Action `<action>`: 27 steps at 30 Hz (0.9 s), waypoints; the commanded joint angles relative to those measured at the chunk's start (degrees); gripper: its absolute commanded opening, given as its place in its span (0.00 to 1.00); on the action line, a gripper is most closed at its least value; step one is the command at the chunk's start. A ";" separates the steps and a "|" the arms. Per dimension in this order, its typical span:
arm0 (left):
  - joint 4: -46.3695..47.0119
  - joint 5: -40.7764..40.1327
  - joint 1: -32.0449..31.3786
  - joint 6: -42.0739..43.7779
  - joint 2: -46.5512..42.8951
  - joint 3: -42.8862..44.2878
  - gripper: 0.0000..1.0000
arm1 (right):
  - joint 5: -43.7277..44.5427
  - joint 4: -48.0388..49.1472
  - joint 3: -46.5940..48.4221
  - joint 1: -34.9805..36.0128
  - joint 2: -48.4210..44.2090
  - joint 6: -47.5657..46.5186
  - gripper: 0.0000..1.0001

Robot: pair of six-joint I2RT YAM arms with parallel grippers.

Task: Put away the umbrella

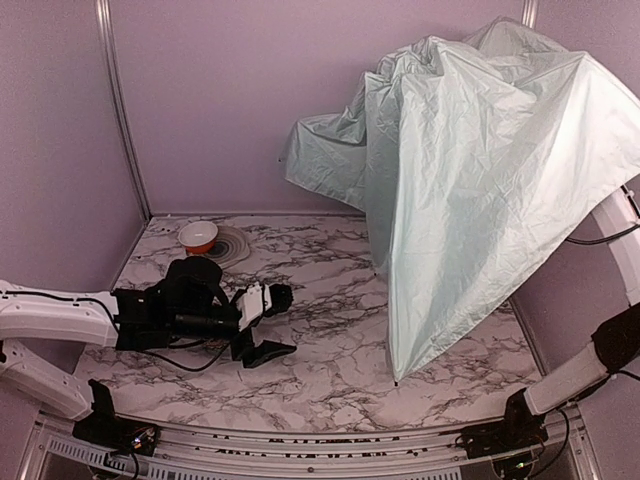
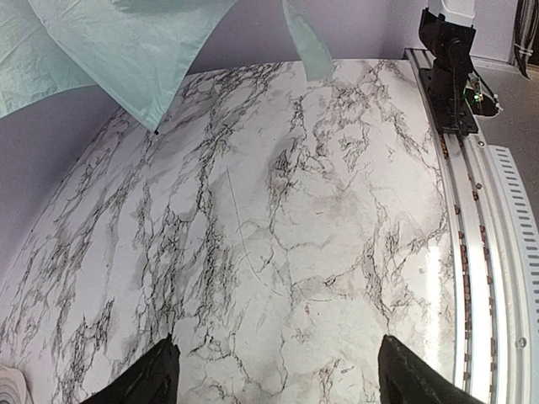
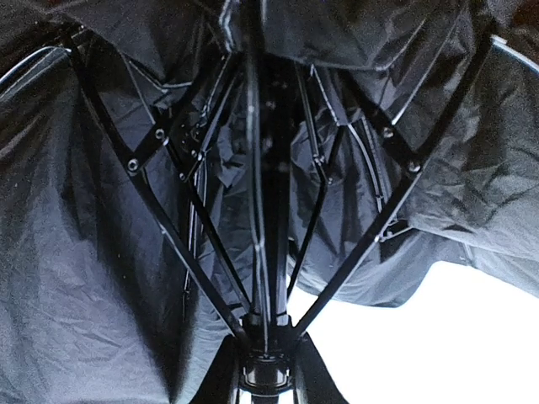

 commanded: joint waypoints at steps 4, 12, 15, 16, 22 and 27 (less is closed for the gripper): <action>4.21 0.39 -3.25 -3.13 8.90 12.97 0.76 | -9.05 6.37 4.17 -0.28 1.10 4.06 0.02; 18.92 10.37 -3.65 -11.38 18.78 17.74 0.78 | -9.98 9.37 3.76 -0.24 1.29 7.59 0.02; 21.31 14.41 -4.58 -12.06 20.55 17.53 0.79 | -10.52 10.13 3.69 -0.28 1.34 8.57 0.02; 22.09 14.53 -5.03 -11.51 21.18 17.32 0.79 | -10.63 10.52 3.61 -0.28 1.38 9.08 0.02; 24.54 9.73 -5.58 -9.60 27.33 20.15 0.69 | -12.48 14.91 0.88 -0.19 0.43 12.85 0.02; 25.55 10.14 -5.58 -10.05 31.60 23.41 0.68 | -12.77 14.94 0.22 -0.20 -0.26 13.25 0.03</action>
